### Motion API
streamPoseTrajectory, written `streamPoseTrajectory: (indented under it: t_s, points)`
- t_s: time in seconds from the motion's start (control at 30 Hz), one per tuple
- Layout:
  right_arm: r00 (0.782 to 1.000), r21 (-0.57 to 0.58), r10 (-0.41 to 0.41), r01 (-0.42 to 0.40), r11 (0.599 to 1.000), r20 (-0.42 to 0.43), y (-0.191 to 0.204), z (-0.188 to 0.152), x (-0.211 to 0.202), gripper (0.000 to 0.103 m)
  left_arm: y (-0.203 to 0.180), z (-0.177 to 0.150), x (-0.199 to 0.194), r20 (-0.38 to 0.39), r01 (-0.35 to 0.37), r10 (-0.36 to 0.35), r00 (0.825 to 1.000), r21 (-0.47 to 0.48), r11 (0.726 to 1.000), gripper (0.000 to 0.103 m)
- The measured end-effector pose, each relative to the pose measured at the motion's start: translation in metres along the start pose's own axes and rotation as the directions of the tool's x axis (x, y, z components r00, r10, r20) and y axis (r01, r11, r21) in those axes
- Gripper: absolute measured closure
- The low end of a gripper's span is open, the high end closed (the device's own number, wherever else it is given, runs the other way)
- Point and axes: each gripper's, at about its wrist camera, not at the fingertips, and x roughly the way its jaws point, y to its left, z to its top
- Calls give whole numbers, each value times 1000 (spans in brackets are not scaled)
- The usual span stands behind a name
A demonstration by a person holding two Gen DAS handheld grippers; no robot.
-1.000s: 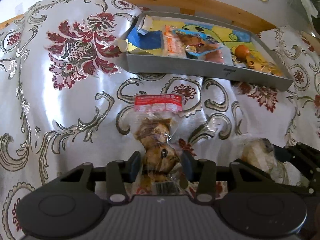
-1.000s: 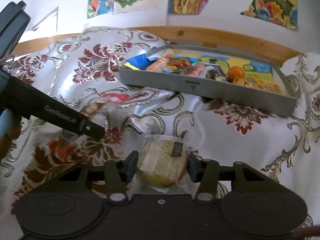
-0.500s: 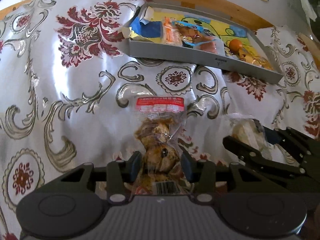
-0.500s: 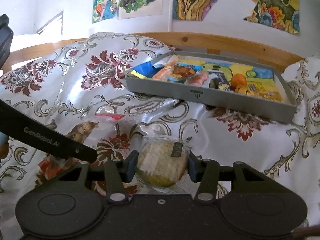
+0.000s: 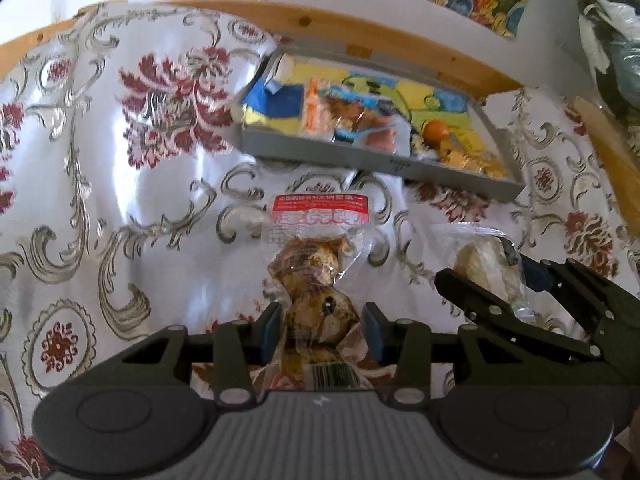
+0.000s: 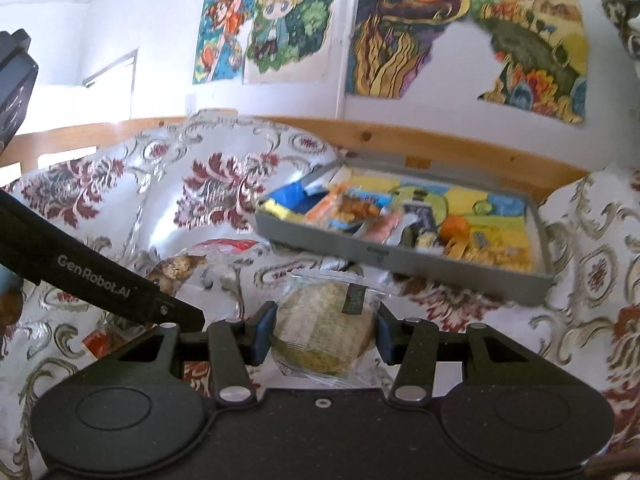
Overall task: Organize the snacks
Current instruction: 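Carry the square cake and brown snack bag over the grey tray and lower them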
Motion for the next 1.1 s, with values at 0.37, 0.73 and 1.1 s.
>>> streamPoseTrajectory:
  t_s: [0.37, 0.73, 1.1]
  points:
    - [994, 28, -62, 60, 998, 87, -21, 20, -21, 52, -28, 42, -19, 115, 18, -29, 993, 94, 995, 56]
    - [983, 42, -143, 139, 989, 118, -62, 36, 6, 52, -46, 106, 14, 125, 39, -71, 990, 244, 969, 56]
    - [960, 71, -268, 263, 962, 82, -134, 68, 60, 51, -79, 173, 93, 199, 96, -146, 969, 242, 966, 56]
